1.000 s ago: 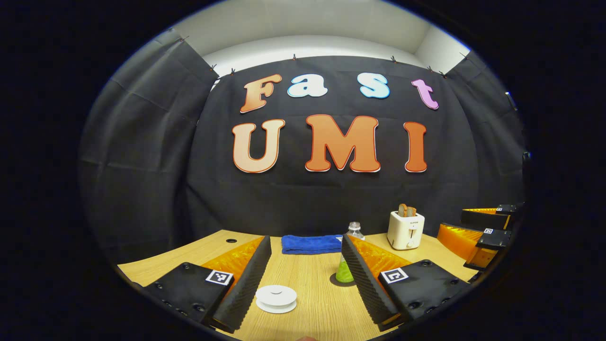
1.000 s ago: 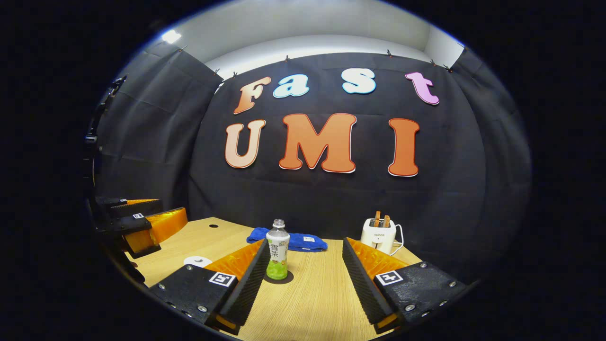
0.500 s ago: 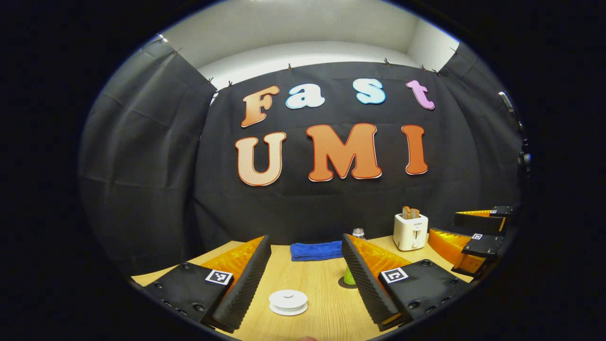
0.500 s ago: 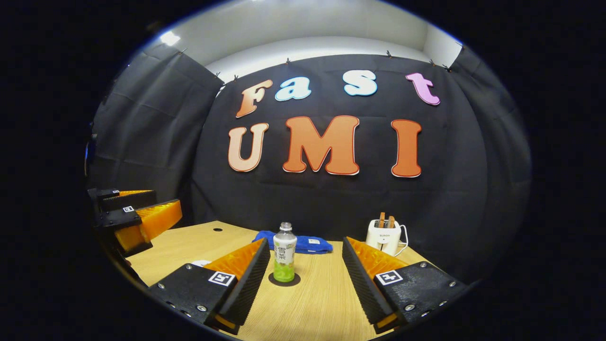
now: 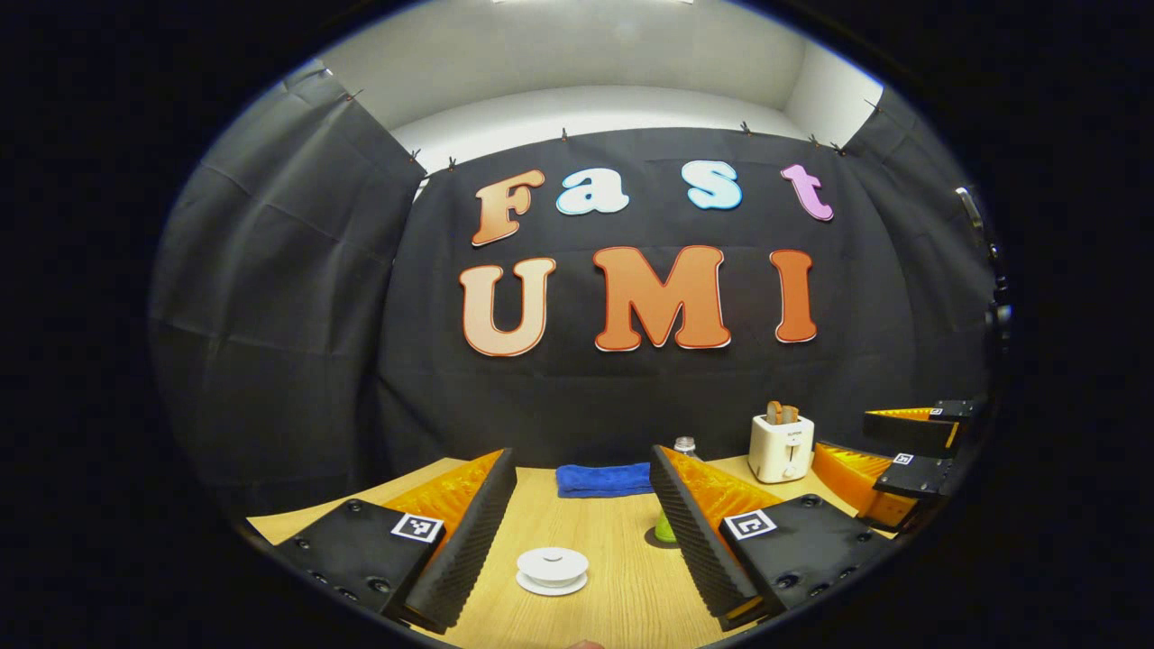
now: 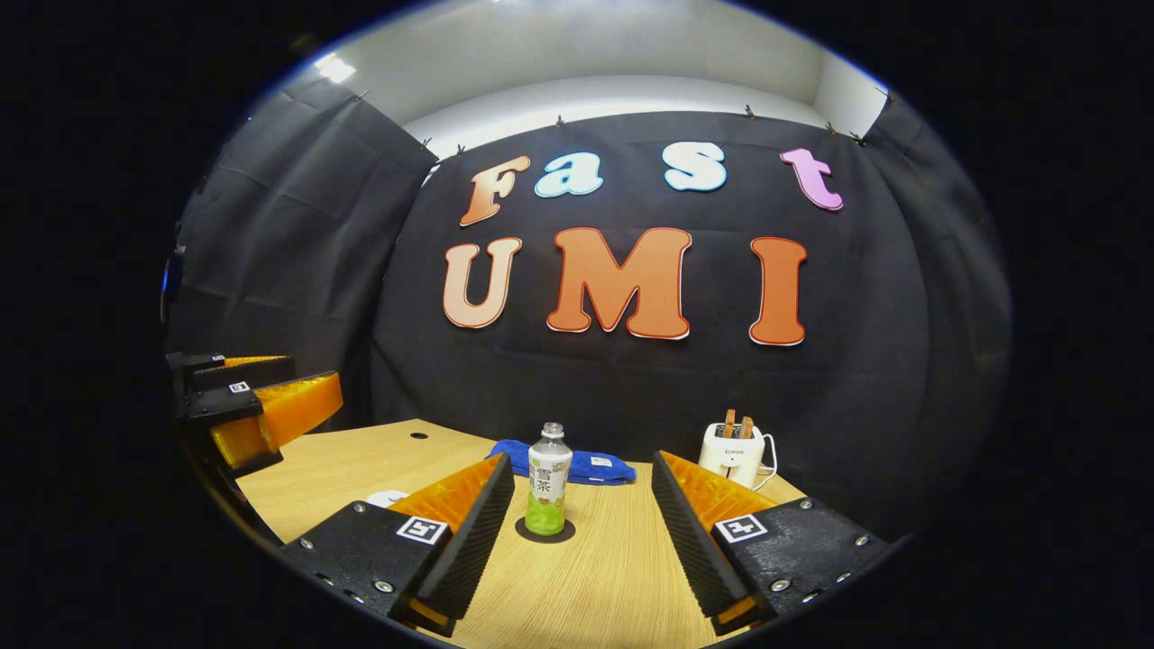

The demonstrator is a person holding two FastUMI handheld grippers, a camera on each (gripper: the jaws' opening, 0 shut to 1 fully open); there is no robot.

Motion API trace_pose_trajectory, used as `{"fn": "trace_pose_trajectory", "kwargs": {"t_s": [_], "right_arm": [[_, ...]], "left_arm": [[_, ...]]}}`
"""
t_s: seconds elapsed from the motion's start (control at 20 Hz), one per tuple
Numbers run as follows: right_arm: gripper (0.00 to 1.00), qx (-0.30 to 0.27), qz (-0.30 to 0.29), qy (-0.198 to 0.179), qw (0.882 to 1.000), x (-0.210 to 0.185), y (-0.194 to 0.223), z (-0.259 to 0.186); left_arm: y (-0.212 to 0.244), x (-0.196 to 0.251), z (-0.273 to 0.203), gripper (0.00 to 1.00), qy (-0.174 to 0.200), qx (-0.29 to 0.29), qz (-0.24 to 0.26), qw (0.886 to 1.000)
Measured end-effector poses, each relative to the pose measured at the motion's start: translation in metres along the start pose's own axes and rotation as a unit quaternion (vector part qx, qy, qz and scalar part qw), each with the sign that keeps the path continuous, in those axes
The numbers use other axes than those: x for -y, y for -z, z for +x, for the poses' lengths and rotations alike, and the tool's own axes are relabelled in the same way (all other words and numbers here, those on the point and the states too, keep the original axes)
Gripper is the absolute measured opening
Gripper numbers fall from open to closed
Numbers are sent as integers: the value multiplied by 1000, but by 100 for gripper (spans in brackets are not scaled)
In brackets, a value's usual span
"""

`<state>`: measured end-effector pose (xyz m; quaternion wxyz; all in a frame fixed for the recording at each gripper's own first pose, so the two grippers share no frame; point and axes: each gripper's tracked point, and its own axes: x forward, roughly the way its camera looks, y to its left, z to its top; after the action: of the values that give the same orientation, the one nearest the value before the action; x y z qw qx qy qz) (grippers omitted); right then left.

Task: Open the teacup lid with one hand, grasp the water bottle and pour water into the teacup with the other hand; after pouring, place the water bottle on the coaster and then close the teacup lid.

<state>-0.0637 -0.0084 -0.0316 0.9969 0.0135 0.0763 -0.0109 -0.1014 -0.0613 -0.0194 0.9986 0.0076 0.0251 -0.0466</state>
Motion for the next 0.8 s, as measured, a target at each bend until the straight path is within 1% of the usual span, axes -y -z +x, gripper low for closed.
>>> {"fn": "trace_pose_trajectory", "kwargs": {"t_s": [0.05, 0.1, 0.15, 0.2, 0.3, 0.4, 0.5, 0.6, 0.65, 0.75, 0.8], "right_arm": [[92, -2, 3, -1, 1000, -1, 2, 0], [92, -5, 4, 0, 1000, 0, 5, 0], [92, -7, 3, 2, 1000, 3, 6, 0], [92, -7, 2, 5, 1000, 5, 5, -1], [92, -5, 3, 6, 1000, 7, 4, -2], [92, -4, 5, 5, 1000, 7, 4, -3], [92, -3, 4, 6, 1000, 8, 4, -3], [92, -1, 4, 14, 1000, 12, 3, -3], [92, 1, 8, 14, 1000, 12, 1, -2], [92, 4, 18, 11, 1000, 11, -2, -3], [92, 4, 20, 11, 1000, 13, -3, -4]], "left_arm": [[0, -1, -1, 97, 0, 1, -4, 1000], [-1, -1, -1, 97, -1, 2, -4, 1000], [-1, -2, 0, 100, -2, 2, -1, 1000], [-2, -4, 0, 92, -3, 3, 2, 1000], [-4, -3, -1, 96, -5, 7, 1, 1000], [-7, 3, -2, 100, 1, 16, -17, 1000], [-7, 9, -1, 92, 9, 16, -22, 1000], [-8, 11, 0, 92, 10, 15, -19, 1000], [-8, 11, 1, 96, 9, 17, -21, 1000], [-8, 9, 2, 96, 4, 16, -18, 1000], [-7, 7, 2, 93, 4, 14, -16, 1000]]}}
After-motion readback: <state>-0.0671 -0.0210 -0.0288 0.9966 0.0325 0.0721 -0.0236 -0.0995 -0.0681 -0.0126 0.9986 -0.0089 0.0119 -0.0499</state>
